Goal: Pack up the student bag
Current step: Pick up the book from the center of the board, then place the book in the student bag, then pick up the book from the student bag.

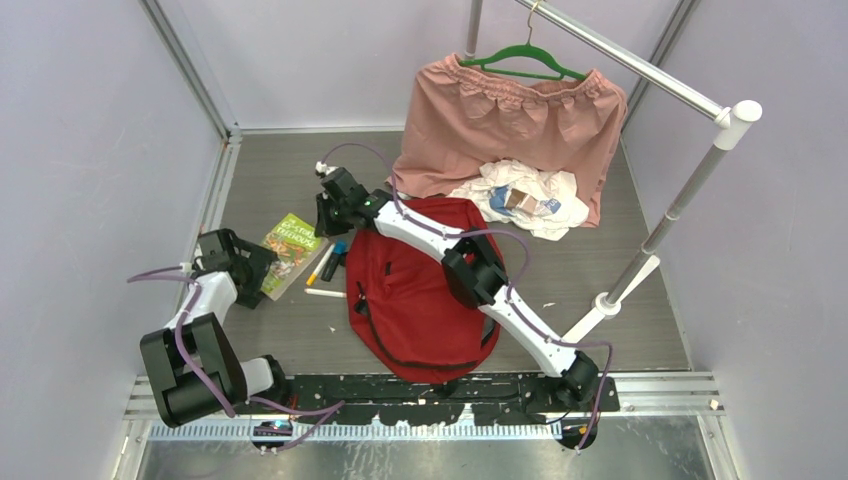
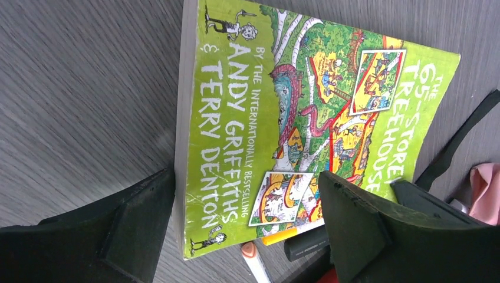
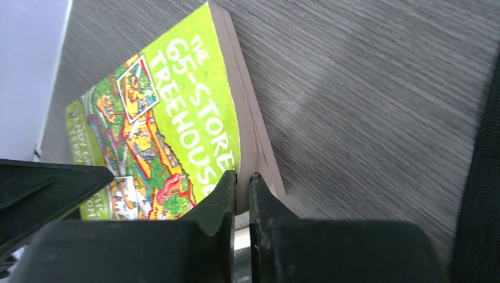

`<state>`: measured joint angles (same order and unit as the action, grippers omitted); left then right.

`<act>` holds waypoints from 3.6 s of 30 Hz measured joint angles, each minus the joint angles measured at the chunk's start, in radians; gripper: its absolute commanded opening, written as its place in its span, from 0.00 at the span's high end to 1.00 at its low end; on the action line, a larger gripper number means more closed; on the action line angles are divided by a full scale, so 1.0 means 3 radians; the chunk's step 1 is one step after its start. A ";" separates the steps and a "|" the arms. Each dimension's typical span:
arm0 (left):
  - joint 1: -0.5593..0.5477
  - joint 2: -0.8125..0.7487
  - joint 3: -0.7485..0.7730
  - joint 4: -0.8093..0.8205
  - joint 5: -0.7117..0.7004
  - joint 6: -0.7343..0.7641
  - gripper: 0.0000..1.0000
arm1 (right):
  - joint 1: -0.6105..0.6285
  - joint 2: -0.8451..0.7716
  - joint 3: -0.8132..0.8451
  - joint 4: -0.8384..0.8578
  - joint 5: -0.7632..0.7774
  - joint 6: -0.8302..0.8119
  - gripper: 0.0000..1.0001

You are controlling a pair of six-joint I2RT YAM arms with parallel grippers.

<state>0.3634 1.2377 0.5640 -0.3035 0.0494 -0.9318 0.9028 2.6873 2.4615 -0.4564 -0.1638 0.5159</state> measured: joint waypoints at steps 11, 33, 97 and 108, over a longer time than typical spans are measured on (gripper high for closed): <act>0.0019 -0.0112 -0.0103 0.0107 0.0051 -0.0005 0.10 | 0.0000 -0.0390 -0.0481 0.0263 -0.0123 0.0075 0.99; 0.0019 -0.1811 0.1085 -0.1073 0.0392 0.0338 0.10 | 0.0083 -0.2234 -0.1626 0.0693 -0.0482 0.0131 0.99; -0.2717 -0.0662 0.0207 0.0280 0.0445 -0.0291 0.10 | -0.1986 -0.3872 -0.5744 0.2166 -0.0572 0.1841 0.60; -0.2754 -0.0744 0.0203 0.0280 0.0443 -0.0376 0.10 | -0.1968 -0.4247 -0.5613 0.1672 -0.0333 0.1445 0.58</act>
<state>-0.4629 1.0145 0.6250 -0.2195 0.1822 -1.0447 0.3122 1.4132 0.7776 0.0452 -0.2638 0.9493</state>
